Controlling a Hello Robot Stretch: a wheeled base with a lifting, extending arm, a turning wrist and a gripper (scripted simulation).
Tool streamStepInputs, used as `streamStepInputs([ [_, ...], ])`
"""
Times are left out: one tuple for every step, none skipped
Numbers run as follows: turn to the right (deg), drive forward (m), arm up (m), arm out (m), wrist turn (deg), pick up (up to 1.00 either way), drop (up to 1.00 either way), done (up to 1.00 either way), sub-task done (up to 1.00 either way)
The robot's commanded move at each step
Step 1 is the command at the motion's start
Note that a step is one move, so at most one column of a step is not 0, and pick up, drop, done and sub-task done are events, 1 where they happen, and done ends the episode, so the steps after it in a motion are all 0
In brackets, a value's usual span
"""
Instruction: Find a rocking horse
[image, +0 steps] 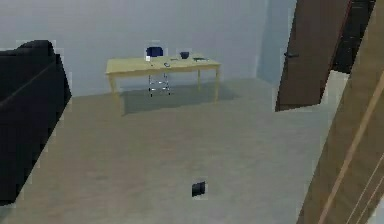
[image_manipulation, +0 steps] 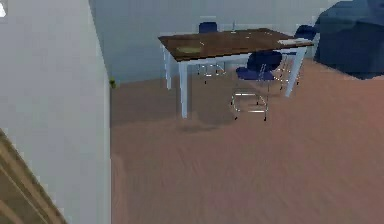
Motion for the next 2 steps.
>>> streamStepInputs([
  [0.0, 0.65, 0.00, 0.00, 0.0, 0.00, 0.00, 0.00, 0.00],
  [45.0, 0.00, 0.00, 0.00, 0.0, 0.00, 0.00, 0.00, 0.00],
])
